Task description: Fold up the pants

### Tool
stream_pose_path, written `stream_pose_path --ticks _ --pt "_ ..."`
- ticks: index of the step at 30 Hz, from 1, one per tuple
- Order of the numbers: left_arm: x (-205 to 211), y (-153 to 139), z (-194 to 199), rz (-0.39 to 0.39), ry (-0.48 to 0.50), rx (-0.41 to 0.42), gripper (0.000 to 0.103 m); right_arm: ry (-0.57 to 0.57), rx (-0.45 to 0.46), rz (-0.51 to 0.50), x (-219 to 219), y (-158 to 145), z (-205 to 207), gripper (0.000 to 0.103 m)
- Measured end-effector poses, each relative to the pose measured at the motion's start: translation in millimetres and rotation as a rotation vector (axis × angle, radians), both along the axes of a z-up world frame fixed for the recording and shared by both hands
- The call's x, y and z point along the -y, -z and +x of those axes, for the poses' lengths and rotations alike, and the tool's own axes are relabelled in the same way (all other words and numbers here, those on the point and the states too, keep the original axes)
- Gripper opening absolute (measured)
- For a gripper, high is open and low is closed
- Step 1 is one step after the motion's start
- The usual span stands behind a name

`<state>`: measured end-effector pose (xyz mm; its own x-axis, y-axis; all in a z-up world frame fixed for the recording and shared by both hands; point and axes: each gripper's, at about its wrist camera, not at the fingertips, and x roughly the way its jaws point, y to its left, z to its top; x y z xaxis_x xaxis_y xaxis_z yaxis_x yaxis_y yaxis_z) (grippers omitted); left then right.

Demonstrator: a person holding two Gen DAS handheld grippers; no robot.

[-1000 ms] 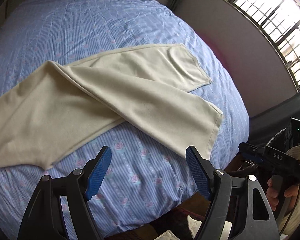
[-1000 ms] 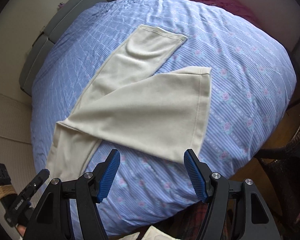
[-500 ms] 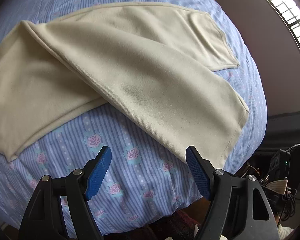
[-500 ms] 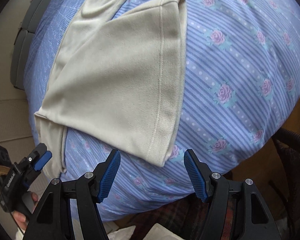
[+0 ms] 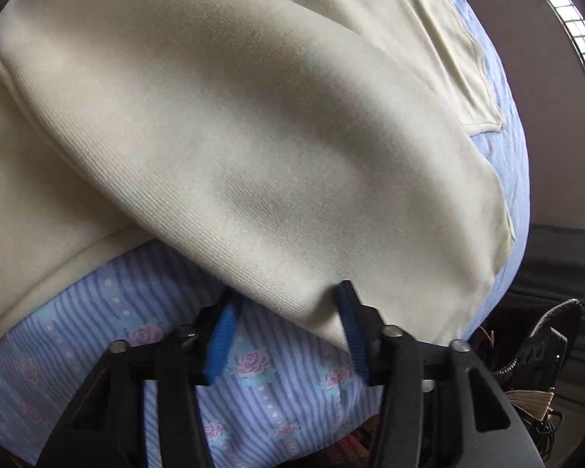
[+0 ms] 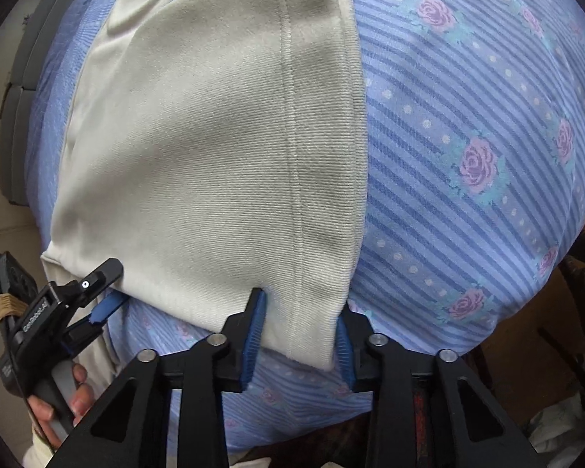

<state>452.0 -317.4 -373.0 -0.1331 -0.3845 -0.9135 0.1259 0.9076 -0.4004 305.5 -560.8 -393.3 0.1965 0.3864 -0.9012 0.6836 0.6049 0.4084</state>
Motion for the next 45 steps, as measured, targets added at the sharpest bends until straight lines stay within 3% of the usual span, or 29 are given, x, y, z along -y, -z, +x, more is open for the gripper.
stream_pose_path --ticks 1,3,6,10,13,17,23,33,38,40,41,44,45 --pt "1 -5 2 -0.024 0.021 -0.011 0.015 0.014 0.009 -0.006 2 -4 -1 0.017" --pt "1 -25 4 -0.070 0.060 0.016 0.014 0.055 0.037 -0.003 6 -18 -4 0.010" --pt "3 -68 10 -0.124 0.102 0.100 0.013 0.133 0.146 0.011 14 -58 -8 0.010" --pt "12 -119 33 -0.199 0.096 0.200 0.013 0.164 0.303 -0.043 33 -128 8 0.009" --pt "26 -146 60 -0.217 0.095 0.273 0.013 0.171 0.406 -0.087 55 -170 35 0.009" --pt "51 -161 111 -0.188 0.078 0.331 0.013 0.153 0.505 -0.107 86 -200 87 0.009" --pt "78 -144 180 -0.098 0.011 0.316 0.013 0.080 0.528 -0.091 121 -205 175 0.009" --pt "97 -87 258 0.059 -0.094 0.226 0.013 -0.023 0.437 -0.021 163 -146 319 0.009" --pt "97 -59 280 0.114 -0.138 0.148 0.013 -0.066 0.408 -0.060 179 -121 373 0.006" --pt "98 -53 285 0.126 -0.163 0.111 0.018 -0.075 0.405 -0.097 185 -121 384 0.007" --pt "99 -51 287 0.129 -0.167 0.100 0.021 -0.093 0.400 -0.144 187 -123 387 0.010" --pt "105 -58 286 0.141 -0.157 0.120 0.029 -0.216 0.389 -0.222 183 -125 390 0.052" --pt "106 -63 286 0.130 -0.166 0.129 0.035 -0.247 0.380 -0.233 182 -125 388 0.053"
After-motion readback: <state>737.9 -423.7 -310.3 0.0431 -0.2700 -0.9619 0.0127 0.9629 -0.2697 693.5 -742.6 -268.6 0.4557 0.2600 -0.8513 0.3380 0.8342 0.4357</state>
